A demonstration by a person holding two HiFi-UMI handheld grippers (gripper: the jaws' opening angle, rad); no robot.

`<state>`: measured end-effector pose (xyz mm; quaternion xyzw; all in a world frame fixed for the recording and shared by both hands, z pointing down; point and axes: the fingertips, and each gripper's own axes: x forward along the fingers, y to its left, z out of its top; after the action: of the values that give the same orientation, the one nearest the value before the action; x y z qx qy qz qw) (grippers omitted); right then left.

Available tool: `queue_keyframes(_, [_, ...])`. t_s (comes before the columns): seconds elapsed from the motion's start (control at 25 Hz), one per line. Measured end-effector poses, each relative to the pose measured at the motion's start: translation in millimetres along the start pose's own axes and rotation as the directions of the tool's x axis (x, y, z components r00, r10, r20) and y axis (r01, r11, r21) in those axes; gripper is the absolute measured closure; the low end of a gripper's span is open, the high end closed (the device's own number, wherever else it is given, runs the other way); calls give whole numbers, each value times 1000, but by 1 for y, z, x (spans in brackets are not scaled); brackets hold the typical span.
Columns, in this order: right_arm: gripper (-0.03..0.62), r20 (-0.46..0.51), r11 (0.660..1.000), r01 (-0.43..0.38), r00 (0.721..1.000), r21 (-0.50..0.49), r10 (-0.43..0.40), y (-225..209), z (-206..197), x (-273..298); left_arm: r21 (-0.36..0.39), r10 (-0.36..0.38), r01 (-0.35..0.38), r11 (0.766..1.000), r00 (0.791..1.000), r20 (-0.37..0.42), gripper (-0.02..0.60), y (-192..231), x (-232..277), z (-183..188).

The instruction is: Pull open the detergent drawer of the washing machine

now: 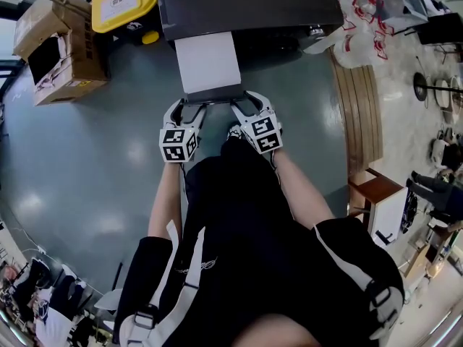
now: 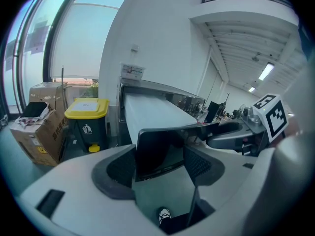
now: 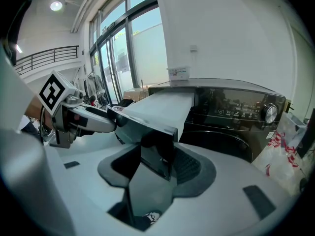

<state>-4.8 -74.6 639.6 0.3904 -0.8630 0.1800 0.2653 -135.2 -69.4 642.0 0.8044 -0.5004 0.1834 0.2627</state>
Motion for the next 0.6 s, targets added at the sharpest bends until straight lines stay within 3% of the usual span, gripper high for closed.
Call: queue_keyframes(0.6, [385,-13,1000,13,1000,7,-13,5,-8,-4,-1,-2,2,1000,1000,0,278,-3,-4,-8])
